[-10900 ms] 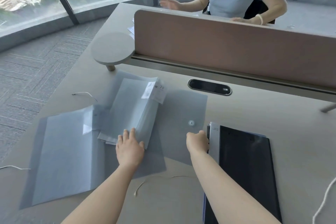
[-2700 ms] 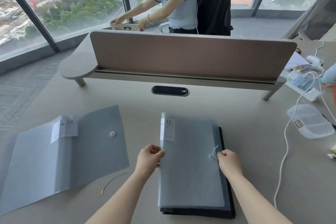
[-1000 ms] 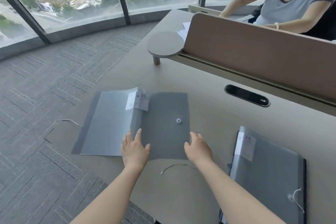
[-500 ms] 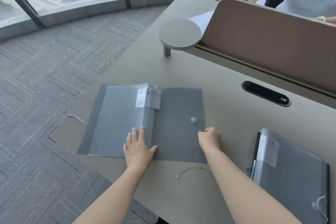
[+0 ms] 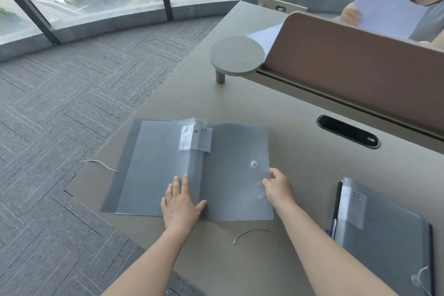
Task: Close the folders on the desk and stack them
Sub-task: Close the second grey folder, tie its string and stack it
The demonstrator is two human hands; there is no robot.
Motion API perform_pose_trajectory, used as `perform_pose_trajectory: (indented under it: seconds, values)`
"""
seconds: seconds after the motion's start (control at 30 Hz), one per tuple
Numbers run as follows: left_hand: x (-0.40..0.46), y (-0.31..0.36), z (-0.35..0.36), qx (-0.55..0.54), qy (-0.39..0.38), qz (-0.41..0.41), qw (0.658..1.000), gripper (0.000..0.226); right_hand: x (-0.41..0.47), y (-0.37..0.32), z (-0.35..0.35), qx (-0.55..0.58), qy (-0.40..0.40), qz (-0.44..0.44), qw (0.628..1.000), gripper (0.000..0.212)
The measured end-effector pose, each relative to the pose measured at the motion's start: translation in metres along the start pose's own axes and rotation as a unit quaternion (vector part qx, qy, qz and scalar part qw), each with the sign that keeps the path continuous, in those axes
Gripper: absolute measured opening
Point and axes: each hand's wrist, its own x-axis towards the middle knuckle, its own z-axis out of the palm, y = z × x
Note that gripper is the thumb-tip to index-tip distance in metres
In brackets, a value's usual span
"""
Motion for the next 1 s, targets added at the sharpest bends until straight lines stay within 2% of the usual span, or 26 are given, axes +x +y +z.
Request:
perform_pose_trajectory:
  seconds: [0.13, 0.3, 0.43, 0.53, 0.67, 0.8, 1.0]
  values:
    - [-0.002, 0.002, -0.01, -0.086, 0.012, -0.012, 0.996, 0.093, -0.011, -0.012, -0.02, 0.017, 0.004, -0.069, 0.997, 0.034]
    - [0.0, 0.014, -0.037, -0.256, 0.035, -0.015, 0.966, 0.086, -0.037, -0.036, -0.054, 0.142, -0.007, -0.106, 0.984, 0.034]
    - [-0.002, 0.028, -0.07, -0.393, 0.049, 0.011, 0.918, 0.081, -0.054, -0.052, -0.078, 0.213, -0.025, -0.138, 0.967, 0.035]
    - [-0.011, 0.044, -0.1, -0.502, 0.006, 0.038, 0.864, 0.085, -0.066, -0.064, -0.097, 0.248, -0.033, -0.169, 0.953, 0.033]
    - [-0.025, 0.068, -0.134, -0.563, -0.013, 0.123, 0.817, 0.043, -0.079, -0.075, -0.117, 0.272, -0.03, -0.198, 0.941, 0.03]
    - [-0.04, 0.087, -0.151, -0.597, -0.04, 0.153, 0.787, 0.057, -0.09, -0.079, -0.132, 0.285, -0.029, -0.218, 0.933, 0.029]
    - [-0.043, 0.098, -0.134, -0.616, -0.085, 0.141, 0.77, 0.057, -0.085, -0.06, -0.141, 0.29, -0.018, -0.199, 0.936, 0.03]
